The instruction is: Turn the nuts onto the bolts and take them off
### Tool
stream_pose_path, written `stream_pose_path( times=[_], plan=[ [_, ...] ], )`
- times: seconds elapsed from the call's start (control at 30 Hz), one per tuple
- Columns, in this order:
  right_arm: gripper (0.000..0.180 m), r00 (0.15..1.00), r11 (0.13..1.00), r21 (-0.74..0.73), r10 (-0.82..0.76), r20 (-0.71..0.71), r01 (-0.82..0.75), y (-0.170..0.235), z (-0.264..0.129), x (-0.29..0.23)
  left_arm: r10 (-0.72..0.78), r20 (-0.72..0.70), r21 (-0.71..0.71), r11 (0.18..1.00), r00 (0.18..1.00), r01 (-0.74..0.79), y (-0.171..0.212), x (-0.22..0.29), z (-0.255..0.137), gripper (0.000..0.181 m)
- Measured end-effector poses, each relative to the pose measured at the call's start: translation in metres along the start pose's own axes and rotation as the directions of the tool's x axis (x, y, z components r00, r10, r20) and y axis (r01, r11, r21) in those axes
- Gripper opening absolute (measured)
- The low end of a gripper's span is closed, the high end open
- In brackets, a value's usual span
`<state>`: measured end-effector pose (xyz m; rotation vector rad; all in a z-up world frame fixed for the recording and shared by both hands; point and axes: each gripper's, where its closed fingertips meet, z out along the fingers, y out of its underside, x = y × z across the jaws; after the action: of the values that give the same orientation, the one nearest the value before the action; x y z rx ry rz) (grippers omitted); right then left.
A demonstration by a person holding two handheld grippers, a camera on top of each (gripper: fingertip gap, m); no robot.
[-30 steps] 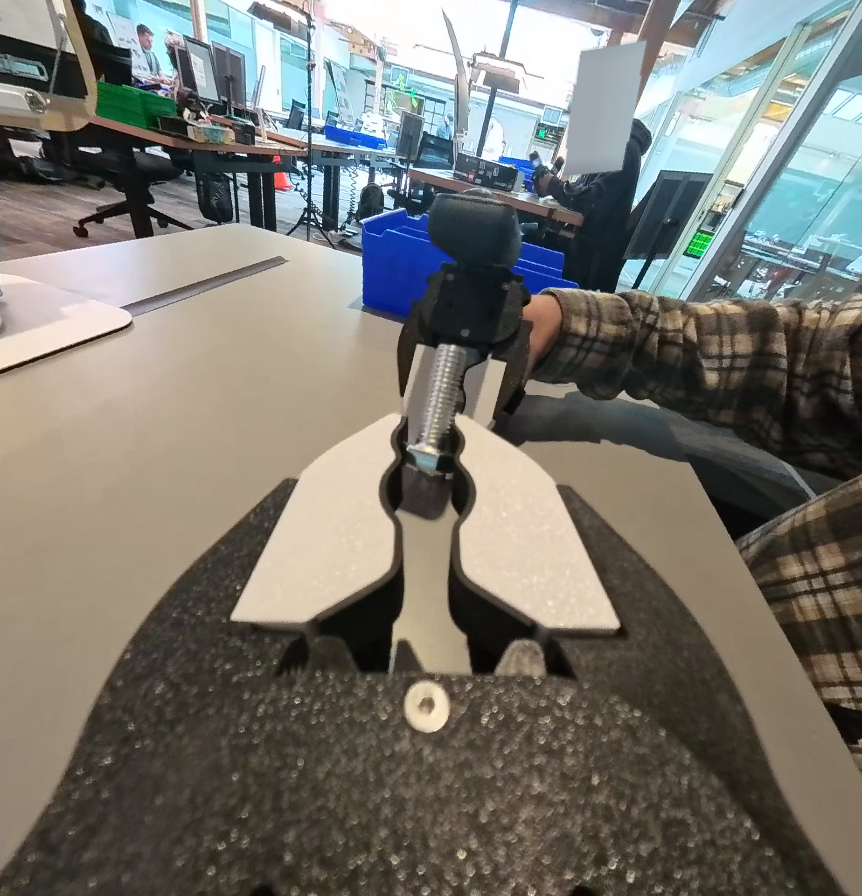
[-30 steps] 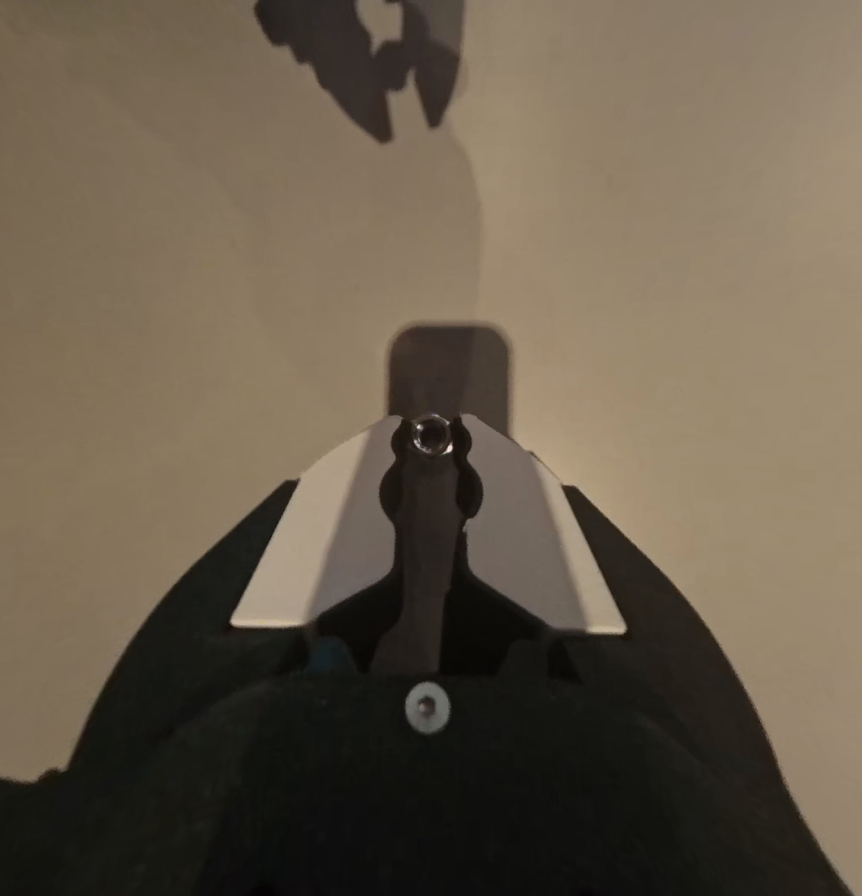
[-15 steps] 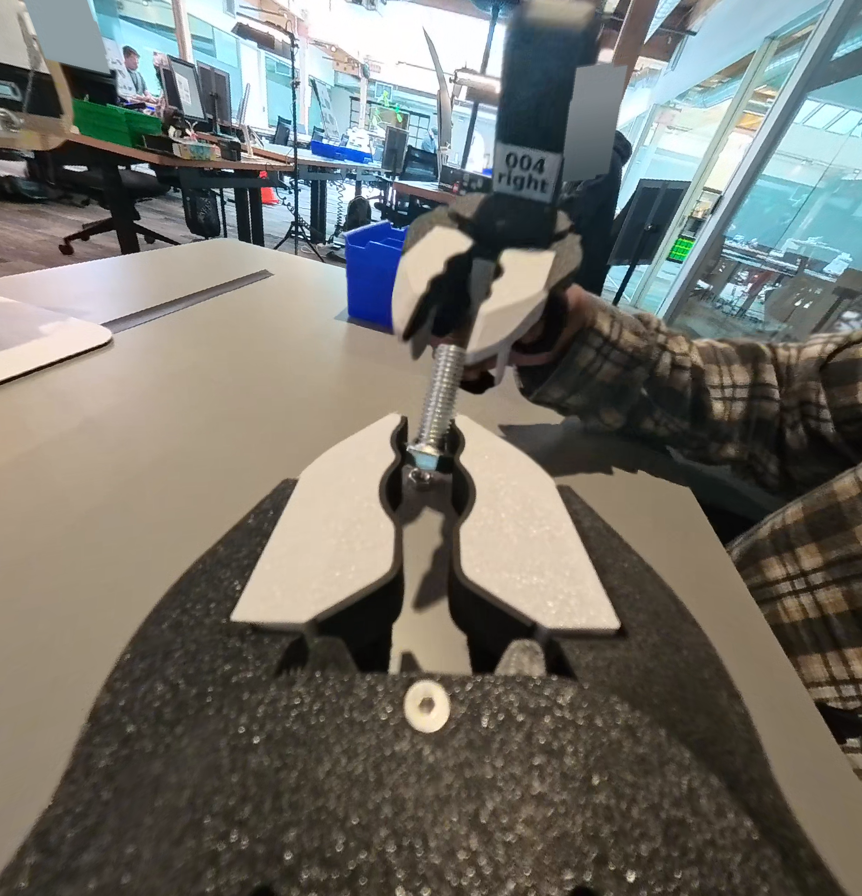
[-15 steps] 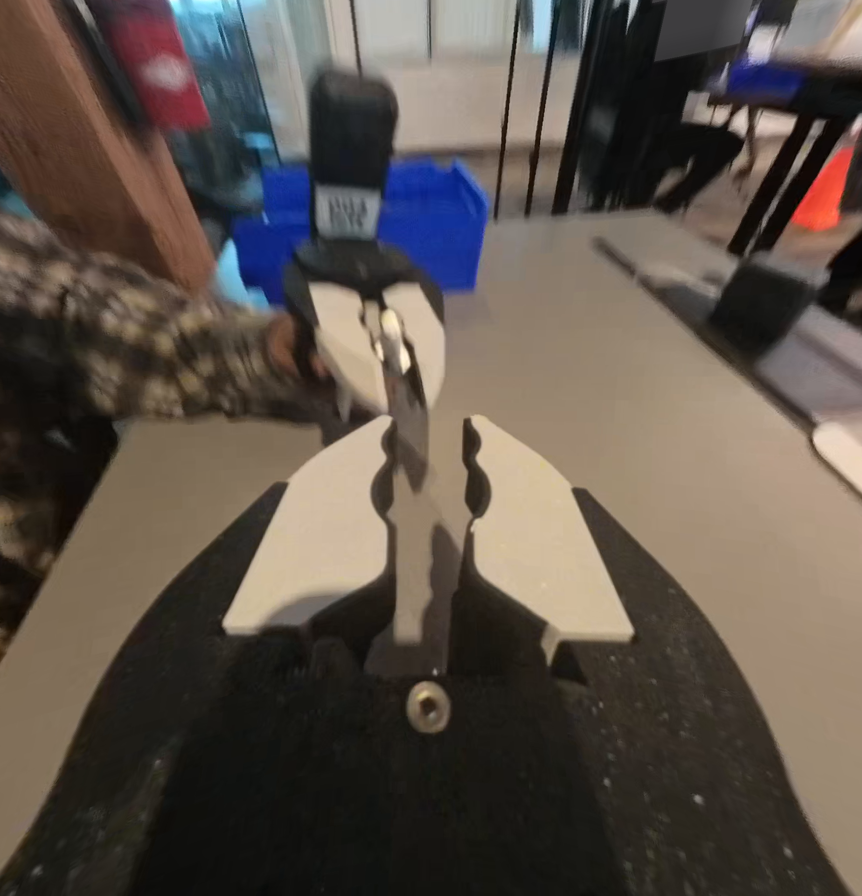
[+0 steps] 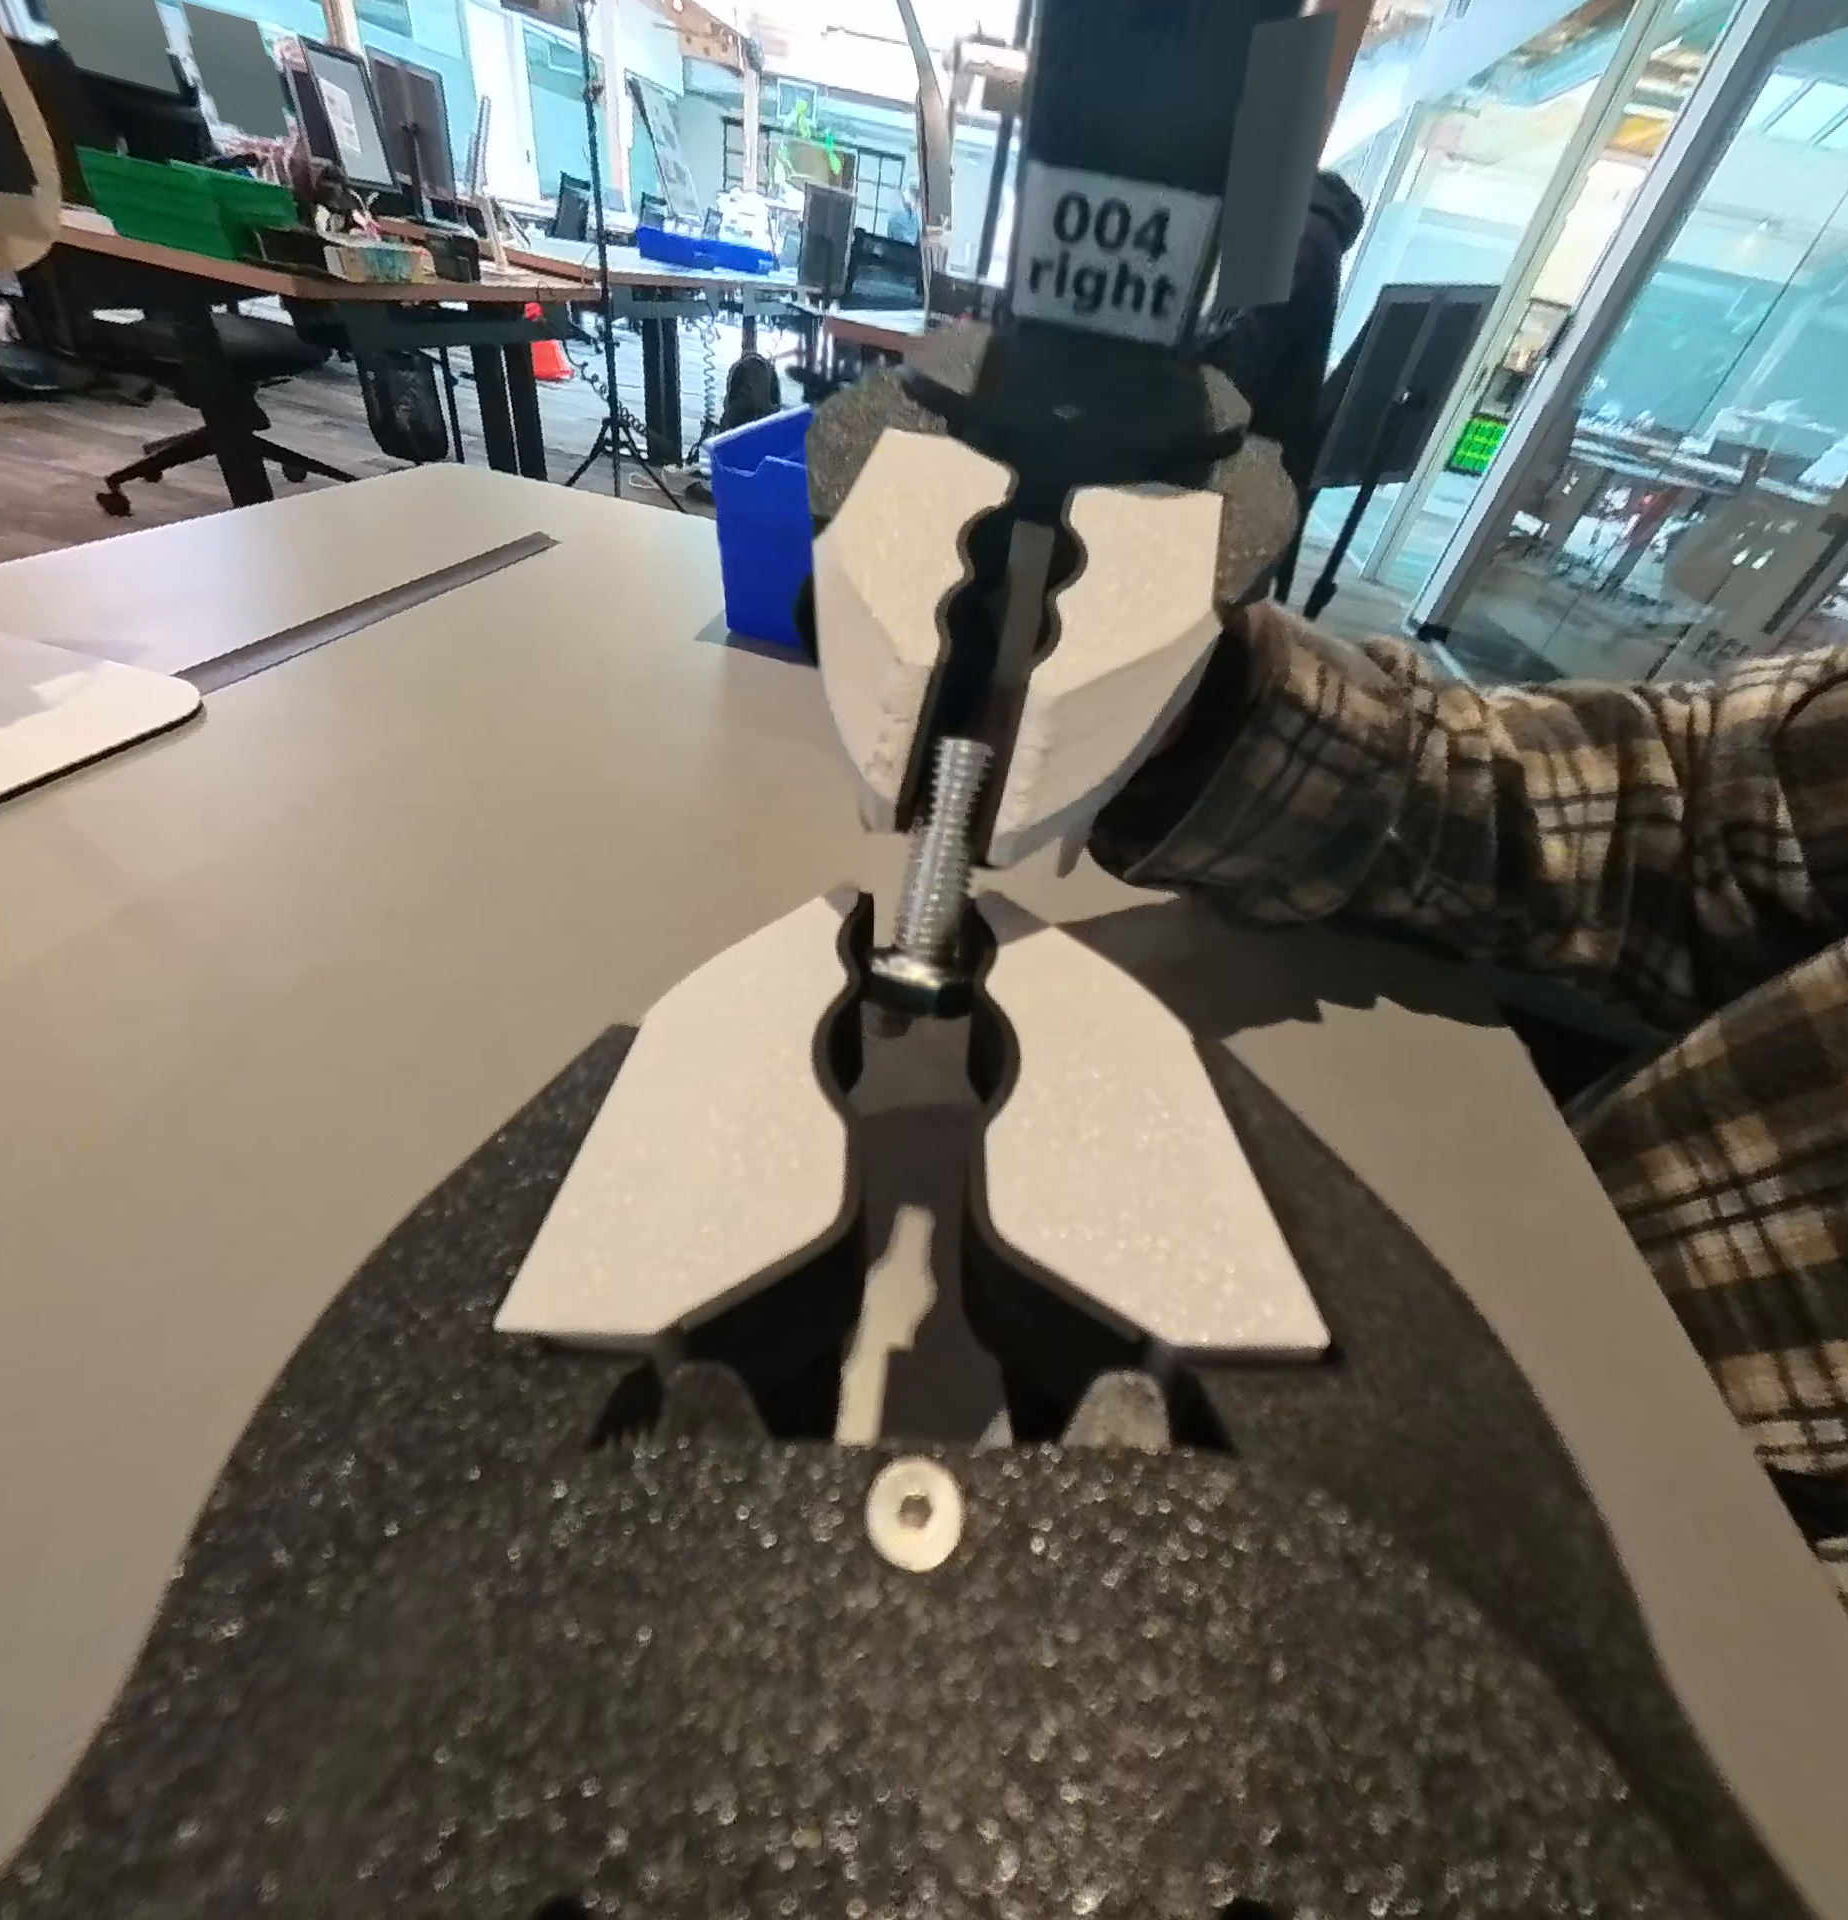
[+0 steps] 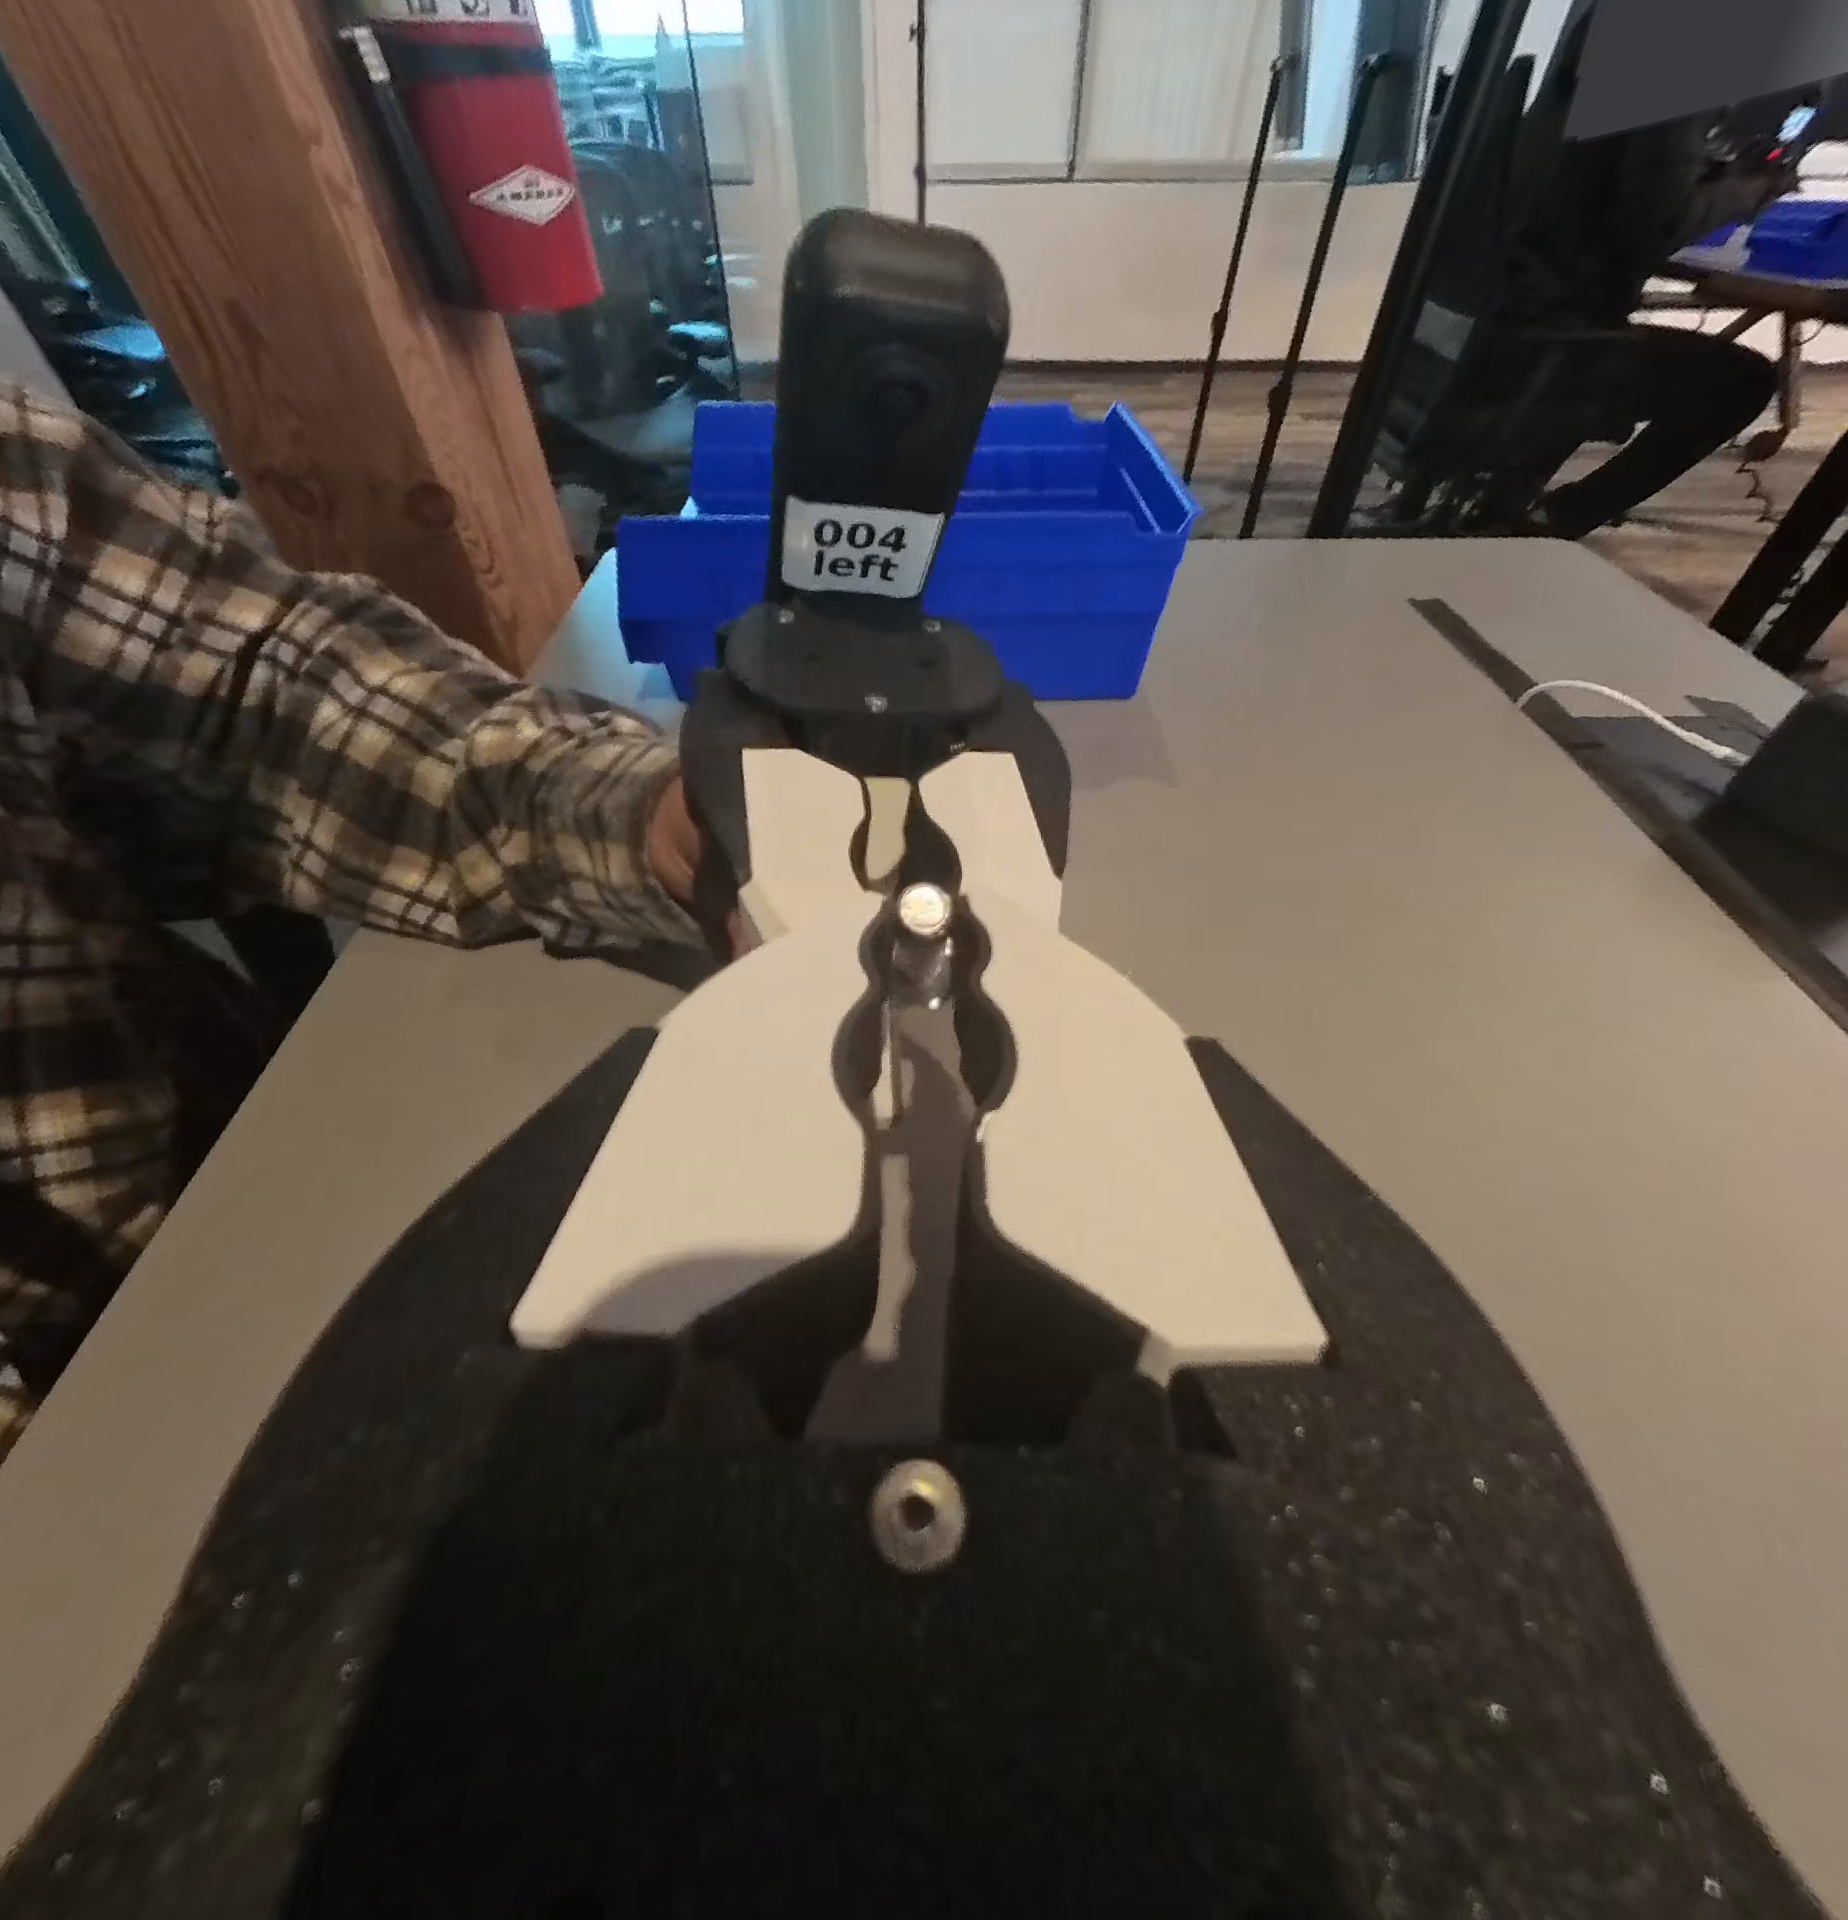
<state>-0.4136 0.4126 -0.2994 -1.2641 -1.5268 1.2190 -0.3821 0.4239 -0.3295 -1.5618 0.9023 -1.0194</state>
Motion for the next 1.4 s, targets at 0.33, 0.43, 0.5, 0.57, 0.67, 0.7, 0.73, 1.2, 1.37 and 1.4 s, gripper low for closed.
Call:
stream_pose_path(
  times=[0.33,0.43,0.5,0.57,0.67,0.7,0.73,1.2,1.37,1.4],
  plan=[
    [0.009,0.999,0.973,-0.230,0.033,0.012,-0.029,0.023,-0.002,0.005,0.148,0.076,-0.205,0.970,0.986,-0.130,0.028,-0.009,0.009,0.032],
    [0.009,0.999,0.973,-0.228,0.044,0.020,-0.039,0.025,-0.003,0.005,0.185,0.085,-0.231,0.960,0.979,-0.161,0.031,-0.010,0.011,0.040],
    [0.009,0.999,0.968,-0.247,0.048,0.021,-0.041,0.028,-0.005,0.005,0.204,0.084,-0.239,0.954,0.975,-0.179,0.032,-0.009,0.013,0.047],
    [0.009,0.998,0.967,-0.253,0.051,0.022,-0.044,0.029,-0.006,0.005,0.204,0.094,-0.242,0.954,0.974,-0.176,0.032,-0.009,0.015,0.051],
    [0.009,0.998,0.968,-0.247,0.061,0.027,-0.052,0.029,-0.008,0.005,0.170,0.058,-0.228,0.962,0.984,-0.153,0.032,-0.004,0.018,0.050],
    [0.009,0.998,0.969,-0.243,0.061,0.030,-0.052,0.028,-0.009,0.005,0.160,0.046,-0.219,0.965,0.986,-0.146,0.031,-0.002,0.018,0.049],
    [0.009,0.997,0.969,-0.240,0.066,0.042,-0.054,0.027,-0.010,0.003,0.153,0.038,-0.208,0.968,0.988,-0.142,0.030,-0.001,0.018,0.046],
    [0.009,0.996,0.976,-0.213,0.055,0.066,-0.040,0.021,-0.012,-0.002,0.133,0.070,-0.158,0.980,0.989,-0.121,0.021,-0.001,0.022,0.015],
    [0.009,0.996,0.977,-0.210,0.051,0.073,-0.035,0.020,-0.012,-0.004,0.140,0.064,-0.156,0.979,0.988,-0.128,0.020,0.001,0.023,0.015],
    [0.009,0.996,0.977,-0.210,0.049,0.073,-0.032,0.020,-0.012,-0.004,0.136,0.062,-0.156,0.980,0.989,-0.125,0.020,0.002,0.022,0.015]
  ],
)
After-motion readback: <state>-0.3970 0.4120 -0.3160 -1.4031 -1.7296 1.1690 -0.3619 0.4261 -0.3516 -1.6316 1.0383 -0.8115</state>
